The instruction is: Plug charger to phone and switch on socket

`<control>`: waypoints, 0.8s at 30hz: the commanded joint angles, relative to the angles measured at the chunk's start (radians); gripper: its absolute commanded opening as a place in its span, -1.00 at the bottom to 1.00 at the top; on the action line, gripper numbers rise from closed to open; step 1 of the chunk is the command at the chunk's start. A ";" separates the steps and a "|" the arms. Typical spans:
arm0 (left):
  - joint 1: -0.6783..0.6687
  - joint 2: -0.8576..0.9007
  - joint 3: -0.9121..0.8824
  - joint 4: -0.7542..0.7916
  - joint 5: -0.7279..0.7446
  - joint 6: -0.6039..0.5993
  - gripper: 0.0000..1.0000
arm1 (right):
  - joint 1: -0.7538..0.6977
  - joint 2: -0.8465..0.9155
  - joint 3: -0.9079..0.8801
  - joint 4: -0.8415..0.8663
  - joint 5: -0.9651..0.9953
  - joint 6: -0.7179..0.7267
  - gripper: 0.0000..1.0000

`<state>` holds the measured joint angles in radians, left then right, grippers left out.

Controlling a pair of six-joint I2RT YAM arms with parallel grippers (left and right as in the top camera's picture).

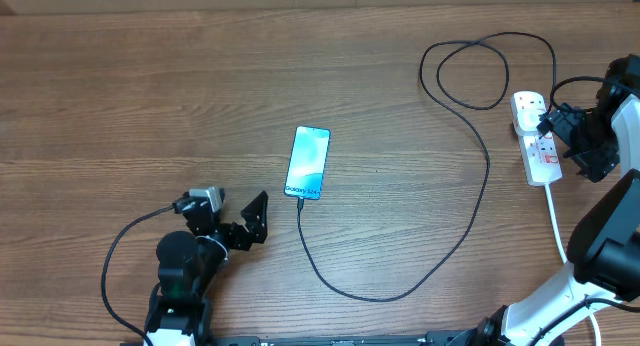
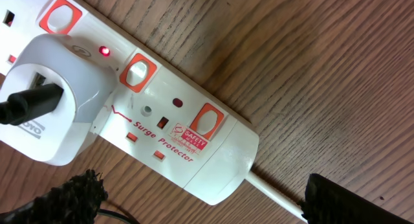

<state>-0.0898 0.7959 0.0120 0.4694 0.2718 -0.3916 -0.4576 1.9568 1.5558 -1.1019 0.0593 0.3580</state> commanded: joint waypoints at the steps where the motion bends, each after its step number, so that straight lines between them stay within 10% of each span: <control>1: 0.002 -0.011 -0.007 0.002 -0.080 -0.016 0.99 | 0.002 -0.023 0.011 0.000 0.005 -0.008 1.00; 24: 0.006 -0.695 -0.007 -0.548 -0.275 0.215 0.99 | 0.002 -0.023 0.011 0.000 0.005 -0.008 0.99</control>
<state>-0.0898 0.1730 0.0082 -0.0753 0.0170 -0.2855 -0.4572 1.9568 1.5558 -1.1027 0.0597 0.3576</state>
